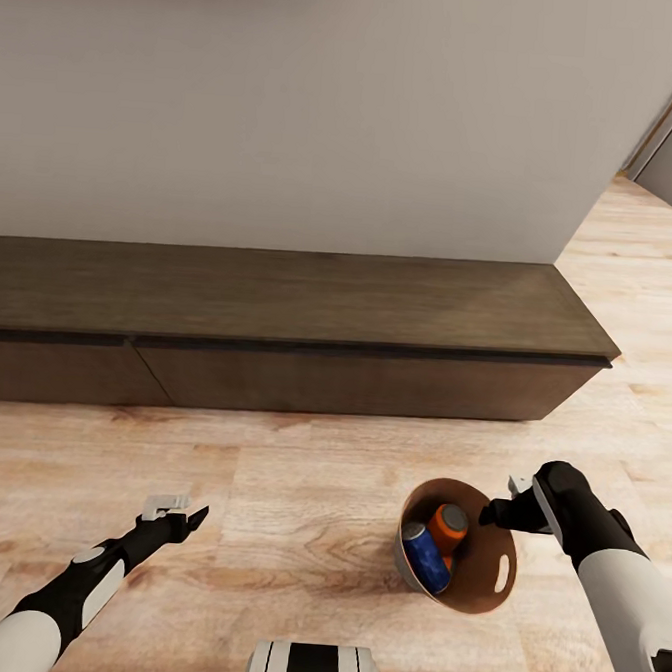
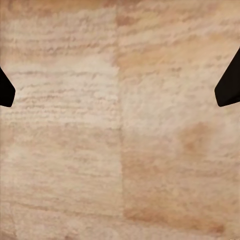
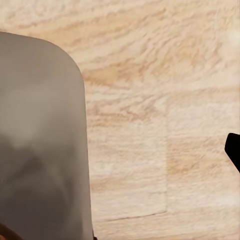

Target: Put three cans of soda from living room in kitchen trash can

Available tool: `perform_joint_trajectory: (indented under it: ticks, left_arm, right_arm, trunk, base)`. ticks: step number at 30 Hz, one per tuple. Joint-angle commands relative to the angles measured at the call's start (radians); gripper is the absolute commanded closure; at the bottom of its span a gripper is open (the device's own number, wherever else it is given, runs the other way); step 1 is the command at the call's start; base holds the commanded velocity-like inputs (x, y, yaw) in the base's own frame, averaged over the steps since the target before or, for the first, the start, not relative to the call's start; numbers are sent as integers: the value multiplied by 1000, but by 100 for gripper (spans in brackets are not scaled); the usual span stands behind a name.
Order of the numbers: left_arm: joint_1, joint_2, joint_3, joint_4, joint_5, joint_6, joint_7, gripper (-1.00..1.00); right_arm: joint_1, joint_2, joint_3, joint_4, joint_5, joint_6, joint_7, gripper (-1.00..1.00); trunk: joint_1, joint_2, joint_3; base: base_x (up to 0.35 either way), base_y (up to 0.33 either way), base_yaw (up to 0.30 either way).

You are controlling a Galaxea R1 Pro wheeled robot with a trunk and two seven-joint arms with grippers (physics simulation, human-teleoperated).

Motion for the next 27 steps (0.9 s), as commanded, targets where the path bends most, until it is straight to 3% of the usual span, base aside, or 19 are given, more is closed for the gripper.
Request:
perform_joint_trajectory:
  ticks: [1, 6, 16, 27]
  left_arm:
    - [0, 0, 0, 0, 0, 0, 0, -100]
    - [0, 0, 0, 1, 0, 0, 0, -100]
    - [0, 0, 0, 1, -1, 0, 0, -100]
    - [0, 0, 0, 1, -1, 1, 0, -100]
  right_arm:
    - [0, 0, 0, 0, 0, 0, 0, -100]
    - [0, 0, -1, -1, -1, 0, 0, -100]
    - [0, 0, 0, -2, -1, 0, -1, -100]
    - [0, 3, 2, -2, -1, 0, -2, -100]
  trunk:
    - [0, 0, 0]
    - [0, 0, 0]
    - [-4, 2, 39]
    - [-47, 79, 73]
  base:
    - [0, 0, 0]
    - [0, 0, 0]
    - [0, 0, 0]
    - [0, 0, 0]
